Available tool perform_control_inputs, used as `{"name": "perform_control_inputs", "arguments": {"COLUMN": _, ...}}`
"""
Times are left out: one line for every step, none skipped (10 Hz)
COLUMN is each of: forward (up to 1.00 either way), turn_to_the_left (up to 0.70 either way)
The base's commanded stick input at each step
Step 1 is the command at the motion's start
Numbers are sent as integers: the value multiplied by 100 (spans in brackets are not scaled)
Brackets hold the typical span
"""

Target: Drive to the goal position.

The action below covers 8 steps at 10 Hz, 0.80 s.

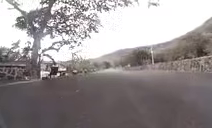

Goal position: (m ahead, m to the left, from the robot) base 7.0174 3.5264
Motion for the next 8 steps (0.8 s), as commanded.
{"name": "perform_control_inputs", "arguments": {"forward": 70, "turn_to_the_left": 0}}
{"name": "perform_control_inputs", "arguments": {"forward": 70, "turn_to_the_left": 0}}
{"name": "perform_control_inputs", "arguments": {"forward": 70, "turn_to_the_left": 0}}
{"name": "perform_control_inputs", "arguments": {"forward": 70, "turn_to_the_left": 0}}
{"name": "perform_control_inputs", "arguments": {"forward": 70, "turn_to_the_left": 0}}
{"name": "perform_control_inputs", "arguments": {"forward": 70, "turn_to_the_left": 0}}
{"name": "perform_control_inputs", "arguments": {"forward": 70, "turn_to_the_left": 0}}
{"name": "perform_control_inputs", "arguments": {"forward": 70, "turn_to_the_left": 0}}
